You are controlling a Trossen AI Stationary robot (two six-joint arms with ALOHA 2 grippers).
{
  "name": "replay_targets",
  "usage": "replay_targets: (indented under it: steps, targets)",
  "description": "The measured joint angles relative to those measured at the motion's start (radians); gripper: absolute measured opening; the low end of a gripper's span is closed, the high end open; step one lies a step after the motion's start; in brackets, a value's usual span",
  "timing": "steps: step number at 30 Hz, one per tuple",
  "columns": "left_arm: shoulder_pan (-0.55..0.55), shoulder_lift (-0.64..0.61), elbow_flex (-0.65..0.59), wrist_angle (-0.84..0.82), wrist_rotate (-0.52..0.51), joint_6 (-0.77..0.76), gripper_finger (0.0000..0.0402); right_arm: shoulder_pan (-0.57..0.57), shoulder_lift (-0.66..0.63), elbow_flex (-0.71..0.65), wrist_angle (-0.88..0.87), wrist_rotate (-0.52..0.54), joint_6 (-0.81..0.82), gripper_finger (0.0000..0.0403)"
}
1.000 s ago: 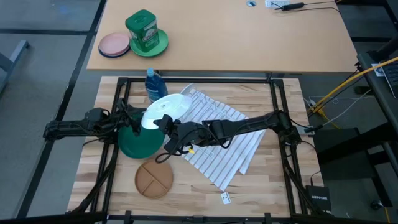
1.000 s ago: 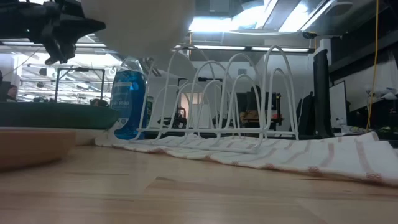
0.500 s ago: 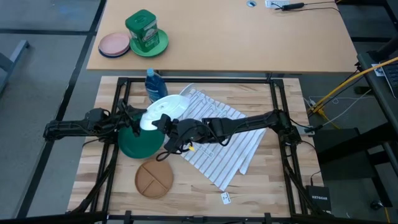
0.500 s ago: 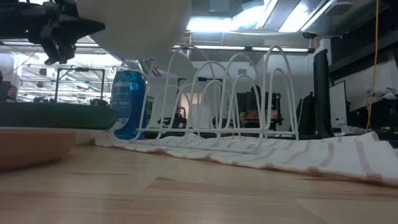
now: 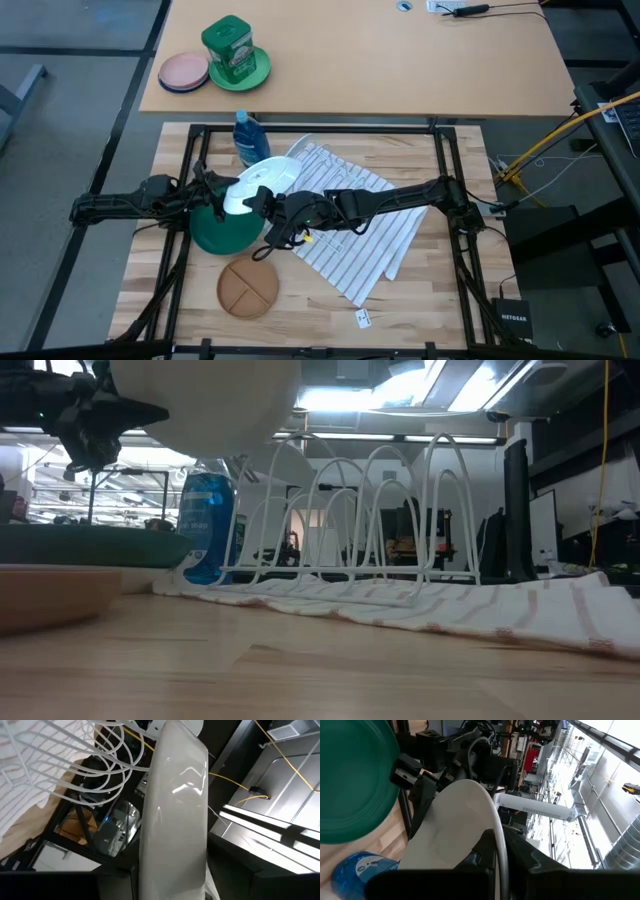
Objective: Sort dishes
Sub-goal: Put the white plate into the white dish rack
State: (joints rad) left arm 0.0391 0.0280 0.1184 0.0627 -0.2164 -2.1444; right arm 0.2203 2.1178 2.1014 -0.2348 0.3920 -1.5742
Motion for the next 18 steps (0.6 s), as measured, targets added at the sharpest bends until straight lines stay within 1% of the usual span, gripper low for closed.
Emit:
replay_targets:
  steps: [5,13,18]
  targets:
    - [0.0,0.0,0.0,-0.025,0.0,0.006,0.0168,0.001,0.0,0.0,0.0,-0.002,-0.001,0.0017]
    - [0.0,-0.002,0.004,-0.145,0.002,0.003,0.0168,0.002,0.002,0.0,-0.003,0.002,0.019,0.0017]
    - [0.0,-0.002,0.004,-0.143,0.001,0.003,0.0169,0.002,0.003,0.0,-0.003,0.006,0.029,0.0017]
